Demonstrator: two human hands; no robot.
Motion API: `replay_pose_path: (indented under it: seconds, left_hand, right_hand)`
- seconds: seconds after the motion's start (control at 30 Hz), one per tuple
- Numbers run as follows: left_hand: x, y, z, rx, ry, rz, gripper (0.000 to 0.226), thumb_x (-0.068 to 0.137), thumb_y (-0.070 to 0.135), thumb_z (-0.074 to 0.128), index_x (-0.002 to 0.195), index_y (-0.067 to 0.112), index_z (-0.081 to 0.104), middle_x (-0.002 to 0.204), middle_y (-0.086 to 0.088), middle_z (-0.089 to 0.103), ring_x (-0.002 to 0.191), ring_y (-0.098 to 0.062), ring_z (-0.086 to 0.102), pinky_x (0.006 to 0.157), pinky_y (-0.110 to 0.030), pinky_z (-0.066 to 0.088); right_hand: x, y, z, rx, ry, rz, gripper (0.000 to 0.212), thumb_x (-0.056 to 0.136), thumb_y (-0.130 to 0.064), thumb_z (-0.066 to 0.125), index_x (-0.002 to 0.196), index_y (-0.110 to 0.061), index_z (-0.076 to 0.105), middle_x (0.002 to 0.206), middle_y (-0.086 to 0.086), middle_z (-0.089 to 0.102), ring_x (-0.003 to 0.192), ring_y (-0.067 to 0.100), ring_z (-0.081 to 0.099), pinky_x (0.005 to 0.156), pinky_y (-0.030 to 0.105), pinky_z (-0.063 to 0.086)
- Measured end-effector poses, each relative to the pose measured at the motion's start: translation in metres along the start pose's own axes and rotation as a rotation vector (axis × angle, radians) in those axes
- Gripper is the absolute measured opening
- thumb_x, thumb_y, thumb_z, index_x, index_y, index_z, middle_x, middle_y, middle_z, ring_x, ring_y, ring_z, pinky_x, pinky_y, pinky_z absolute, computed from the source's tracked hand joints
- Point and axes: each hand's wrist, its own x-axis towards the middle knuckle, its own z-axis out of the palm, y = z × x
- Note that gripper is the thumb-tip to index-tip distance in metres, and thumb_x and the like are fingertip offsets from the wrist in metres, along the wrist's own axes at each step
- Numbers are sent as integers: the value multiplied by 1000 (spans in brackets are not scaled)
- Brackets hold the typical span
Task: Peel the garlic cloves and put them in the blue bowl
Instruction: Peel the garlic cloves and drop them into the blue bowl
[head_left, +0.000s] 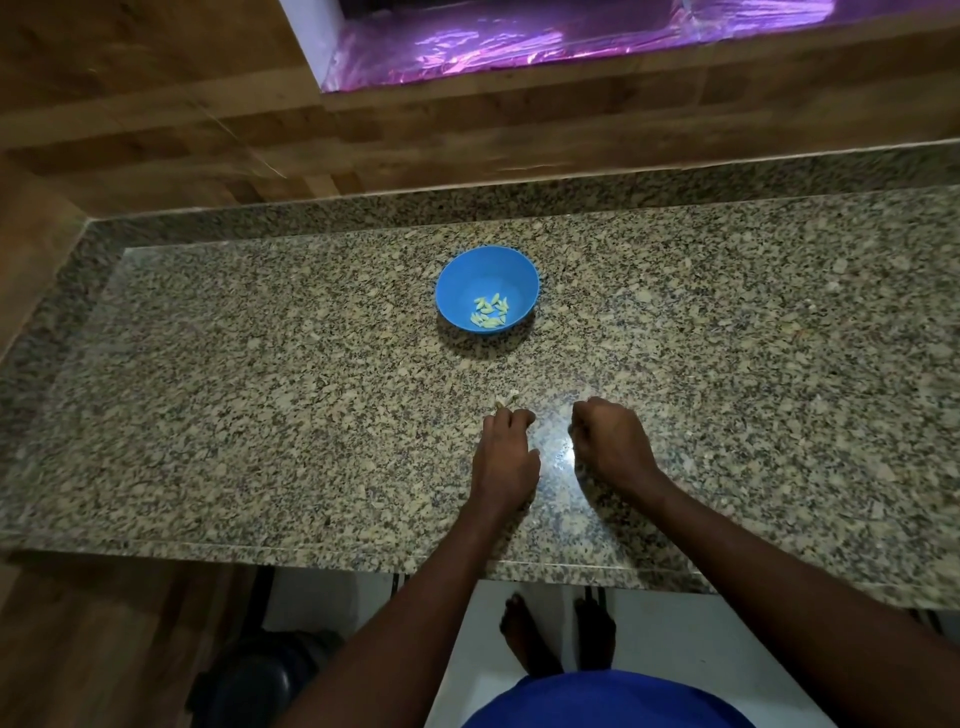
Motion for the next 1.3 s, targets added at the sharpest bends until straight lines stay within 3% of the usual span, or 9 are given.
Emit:
replay_pose_path:
  seconds: [0.4,0.53,0.63,0.7,0.83,0.93,1.07,1.13,1.3]
  left_hand:
    - [-1,1,-1,-3,12,32,49,89,15,64,136,15,50,130,-6,48,121,-25,40,95,-39,43]
    - [3,-1,-1,-243,32,-50,32,84,20,71,115,16,69,110,-1,65,106,-20,55,94,-36,46]
    - [-1,11,-11,-618,10,-231,16,88,16,72,104,14,78,92,-1,75,77,-3,67,72,-18,55]
    - [0,22,-17,-848,-56,-316,13,91,10,71,102,10,78,82,-12,75,63,-11,65,55,-20,52]
    - [5,34,-23,-1034,-124,-379,6,88,6,75,93,7,78,85,-21,76,68,-26,66,60,-34,56]
    - [8,39,-26,-1073,-139,-374,6,84,4,79,89,3,77,86,-26,74,71,-29,67,72,-49,59]
    - [10,44,-32,-1123,-162,-324,13,84,3,78,97,0,75,89,-18,75,77,-21,69,73,-38,60]
    - [11,43,-36,-1132,-184,-288,18,84,3,78,101,-2,75,94,-17,76,81,-19,70,75,-36,60]
    - [12,44,-46,-1066,-182,-196,18,82,0,79,100,-2,76,90,-17,75,75,-15,70,70,-28,59]
  right_hand:
    - [1,-10,-4,-113,-96,-142,18,87,-10,63,71,-9,54,72,9,57,65,32,59,52,33,36]
    - [8,1,-13,181,-49,112,8,80,-8,71,75,-13,74,71,0,72,66,16,67,59,21,46]
    - [-6,-2,-18,495,-3,304,9,83,-3,74,83,-10,79,64,0,73,54,9,70,55,17,55]
    - [-15,-6,-18,625,-19,376,9,86,-2,73,86,-9,79,64,2,74,54,11,72,52,22,58]
    - [-20,-8,-24,635,24,387,9,86,-8,75,83,-17,77,67,-1,75,58,10,73,58,35,63]
    - [-23,-10,-35,621,44,359,10,89,-10,73,80,-14,73,61,-1,73,54,10,71,56,31,61]
    - [-18,-2,-45,418,-39,195,24,94,-25,67,71,-18,66,56,-9,67,54,0,64,58,25,53]
    - [-15,2,-51,371,-127,130,27,97,-32,62,72,-20,62,61,-6,67,58,6,63,60,31,50]
    - [-13,-1,-68,649,-285,153,31,101,-17,53,72,-7,60,61,3,67,48,9,57,49,25,40]
